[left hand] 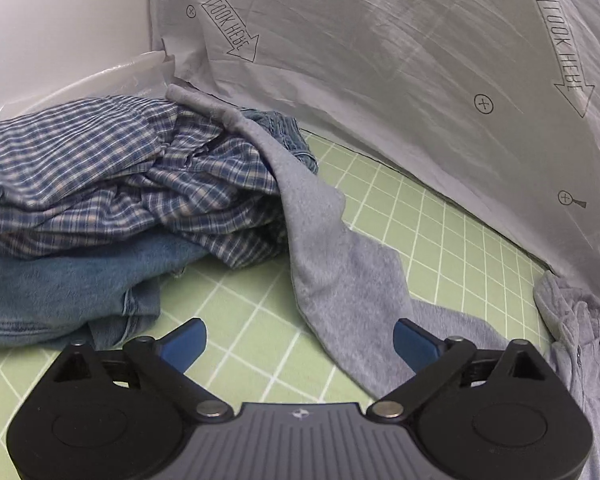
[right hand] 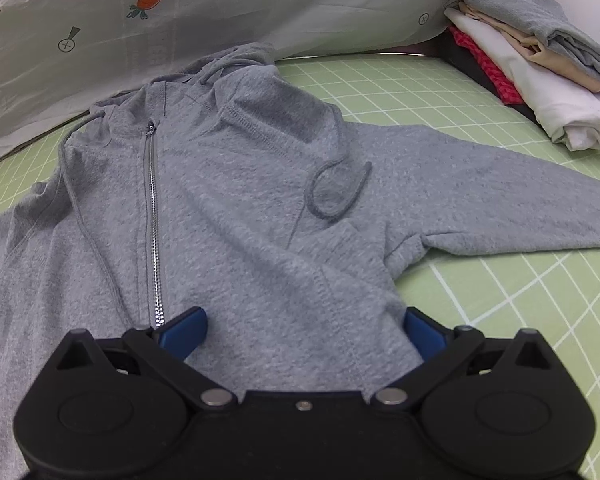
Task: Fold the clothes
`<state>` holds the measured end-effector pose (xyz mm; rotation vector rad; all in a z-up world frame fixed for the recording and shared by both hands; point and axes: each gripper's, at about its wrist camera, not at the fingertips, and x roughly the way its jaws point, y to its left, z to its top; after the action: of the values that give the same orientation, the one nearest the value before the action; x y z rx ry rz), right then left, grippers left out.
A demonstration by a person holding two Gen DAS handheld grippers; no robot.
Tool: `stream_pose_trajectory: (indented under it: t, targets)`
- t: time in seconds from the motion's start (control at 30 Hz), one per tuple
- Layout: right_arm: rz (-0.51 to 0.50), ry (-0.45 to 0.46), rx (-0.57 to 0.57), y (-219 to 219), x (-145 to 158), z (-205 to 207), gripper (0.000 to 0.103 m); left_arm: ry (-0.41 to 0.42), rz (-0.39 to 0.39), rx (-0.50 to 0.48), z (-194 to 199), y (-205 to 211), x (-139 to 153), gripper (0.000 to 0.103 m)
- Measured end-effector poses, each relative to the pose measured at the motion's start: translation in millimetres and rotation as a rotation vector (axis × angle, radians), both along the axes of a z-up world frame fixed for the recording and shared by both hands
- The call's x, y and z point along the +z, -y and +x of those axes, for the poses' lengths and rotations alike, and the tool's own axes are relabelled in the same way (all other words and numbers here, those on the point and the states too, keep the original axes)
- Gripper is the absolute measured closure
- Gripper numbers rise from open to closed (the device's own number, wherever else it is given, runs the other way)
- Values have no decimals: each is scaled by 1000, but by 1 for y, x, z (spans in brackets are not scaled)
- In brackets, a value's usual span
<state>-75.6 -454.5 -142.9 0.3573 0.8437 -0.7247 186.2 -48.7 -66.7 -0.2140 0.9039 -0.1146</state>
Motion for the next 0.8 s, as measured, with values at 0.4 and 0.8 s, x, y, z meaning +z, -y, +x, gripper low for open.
stream_pose_trajectory:
  t: [0.4,0.8]
  targets:
    - [-33,30,-47,0,-2,3,0,-52,28,-27,73,19,-20,84]
    - [-53,53,-24,-2,-3,0,0,83,4,-81,-12,26,34,100]
